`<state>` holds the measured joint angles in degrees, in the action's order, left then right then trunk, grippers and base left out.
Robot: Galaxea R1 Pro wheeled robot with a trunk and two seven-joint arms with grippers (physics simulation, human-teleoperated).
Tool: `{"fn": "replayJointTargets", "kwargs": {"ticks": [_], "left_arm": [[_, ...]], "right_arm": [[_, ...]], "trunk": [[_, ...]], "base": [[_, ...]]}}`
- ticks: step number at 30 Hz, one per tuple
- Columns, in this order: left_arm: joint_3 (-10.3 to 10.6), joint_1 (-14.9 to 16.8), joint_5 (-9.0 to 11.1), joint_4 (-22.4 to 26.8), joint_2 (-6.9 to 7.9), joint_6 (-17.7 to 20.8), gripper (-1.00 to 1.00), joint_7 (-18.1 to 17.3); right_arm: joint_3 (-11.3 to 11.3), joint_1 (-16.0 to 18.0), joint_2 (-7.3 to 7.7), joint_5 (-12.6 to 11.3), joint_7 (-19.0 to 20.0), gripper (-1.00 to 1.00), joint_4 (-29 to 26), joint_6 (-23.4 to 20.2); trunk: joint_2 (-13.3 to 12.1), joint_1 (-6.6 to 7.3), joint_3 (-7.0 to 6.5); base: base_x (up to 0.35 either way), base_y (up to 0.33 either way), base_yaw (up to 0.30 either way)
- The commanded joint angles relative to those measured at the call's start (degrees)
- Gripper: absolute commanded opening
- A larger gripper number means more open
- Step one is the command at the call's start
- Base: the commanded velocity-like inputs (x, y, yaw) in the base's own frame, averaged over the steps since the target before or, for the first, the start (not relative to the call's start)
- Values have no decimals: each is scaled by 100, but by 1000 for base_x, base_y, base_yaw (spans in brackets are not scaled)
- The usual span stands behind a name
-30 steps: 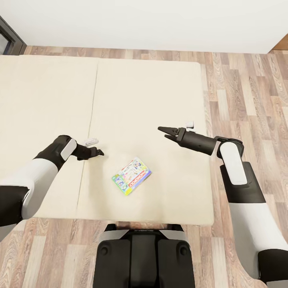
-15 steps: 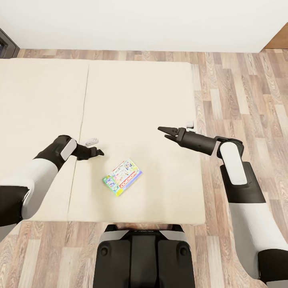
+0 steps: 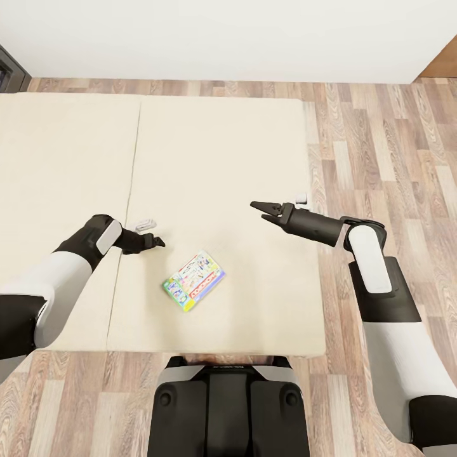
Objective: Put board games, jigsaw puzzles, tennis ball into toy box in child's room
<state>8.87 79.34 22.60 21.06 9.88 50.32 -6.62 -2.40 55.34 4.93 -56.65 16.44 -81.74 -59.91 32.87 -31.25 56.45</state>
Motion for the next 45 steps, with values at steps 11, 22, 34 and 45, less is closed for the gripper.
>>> {"fn": "replayJointTargets", "kwargs": {"ticks": [11,22,34,45], "left_arm": [[35,1,-24,4,5,13,100,-41],[36,0,-20,4,2,13,100,-41],[36,-28,-14,-3,-3,13,100,-41],[35,-76,-24,-5,-2,246,100,-49]], "right_arm": [[1,3,8,58,45,100,0,-9],[-6,3,3,58,36,100,0,-9],[-6,3,8,58,35,100,0,-9],[-6,3,3,61,35,100,0,-9]], "trunk": [[6,-2,4],[6,-2,4],[6,-2,4],[6,-2,4]], "base": [[-4,-9,0],[-9,-21,0],[0,-1,0],[0,0,0]]}}
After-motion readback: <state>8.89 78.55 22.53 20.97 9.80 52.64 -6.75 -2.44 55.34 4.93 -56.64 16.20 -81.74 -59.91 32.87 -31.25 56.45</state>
